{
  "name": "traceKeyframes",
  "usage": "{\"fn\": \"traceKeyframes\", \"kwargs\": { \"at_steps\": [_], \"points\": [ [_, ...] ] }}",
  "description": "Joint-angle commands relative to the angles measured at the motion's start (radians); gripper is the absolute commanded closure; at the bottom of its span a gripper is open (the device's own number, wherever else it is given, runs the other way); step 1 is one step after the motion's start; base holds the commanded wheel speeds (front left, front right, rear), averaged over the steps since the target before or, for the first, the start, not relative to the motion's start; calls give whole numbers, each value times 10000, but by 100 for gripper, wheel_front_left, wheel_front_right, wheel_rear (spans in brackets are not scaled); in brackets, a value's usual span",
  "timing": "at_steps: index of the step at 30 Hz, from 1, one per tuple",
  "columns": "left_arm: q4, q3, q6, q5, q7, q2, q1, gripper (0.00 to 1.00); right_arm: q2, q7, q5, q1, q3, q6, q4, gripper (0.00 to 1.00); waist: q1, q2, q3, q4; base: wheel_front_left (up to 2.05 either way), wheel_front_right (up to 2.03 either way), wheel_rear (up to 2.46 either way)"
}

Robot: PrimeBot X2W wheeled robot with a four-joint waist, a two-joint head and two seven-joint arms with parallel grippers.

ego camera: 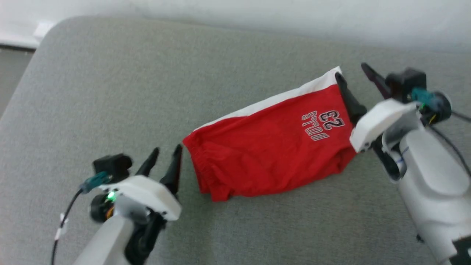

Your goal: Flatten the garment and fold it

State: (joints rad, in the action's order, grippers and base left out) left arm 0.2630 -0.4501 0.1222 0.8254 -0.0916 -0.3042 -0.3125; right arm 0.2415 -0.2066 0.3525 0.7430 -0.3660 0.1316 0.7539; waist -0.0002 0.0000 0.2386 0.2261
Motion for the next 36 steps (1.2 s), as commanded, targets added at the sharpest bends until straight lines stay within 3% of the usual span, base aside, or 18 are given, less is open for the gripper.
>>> {"fn": "traceKeyframes", "kwargs": {
  "at_steps": [1, 6, 16, 23, 32, 33, 34, 35, 36],
  "points": [
    [-251, 115, 184, -19, 99, -210, 307, 0, -18, -121, -13, -426, 142, -9, -295, 0, 2, 0, -829, -585, 0, 0, 0],
    [-1288, 221, 728, 204, 1219, -1077, 1169, 0, -104, 91, -283, -2182, 933, -9, -1928, 0, 2, 0, -1491, -1014, 0, 0, 0],
    [-2608, -569, 1172, 738, 4547, -2160, 1375, 0, -757, 2549, -1423, -5986, 2699, -9, -6644, 0, 2, 0, -1869, -1543, 0, 0, 0],
    [-1789, -1230, 1116, 689, 5495, -1849, 725, 0, -1184, 3617, -1590, -6893, 2933, -9, -8465, 0, 2, 0, -1491, -1968, 0, 0, 0],
    [539, -2243, 646, 250, 6502, -1303, -517, 0, -1202, 4328, -1327, -6581, 2947, -9, -8704, 0, 2, 0, -787, -2156, 0, 0, 0],
    [705, -2379, 528, 263, 6666, -1236, -567, 50, -1177, 4462, -1235, -6458, 2887, -9, -8580, 0, 2, 0, -744, -2176, 0, 0, 0],
    [845, -2493, 416, 277, 6789, -1174, -601, 76, -1120, 4603, -1153, -6316, 2826, -9, -8427, 0, 2, 0, -717, -2184, 0, 0, 0],
    [972, -2620, 287, 317, 6969, -1121, -612, 100, -1059, 4717, -1034, -6129, 2753, -9, -8266, 0, 2, 0, -677, -2187, 0, 0, 0],
    [1071, -2720, 160, 384, 7146, -1079, -609, 100, -1017, 4827, -847, -5899, 2677, -9, -8061, 0, 2, 0, -642, -2192, 0, 0, 0]
  ]
}}
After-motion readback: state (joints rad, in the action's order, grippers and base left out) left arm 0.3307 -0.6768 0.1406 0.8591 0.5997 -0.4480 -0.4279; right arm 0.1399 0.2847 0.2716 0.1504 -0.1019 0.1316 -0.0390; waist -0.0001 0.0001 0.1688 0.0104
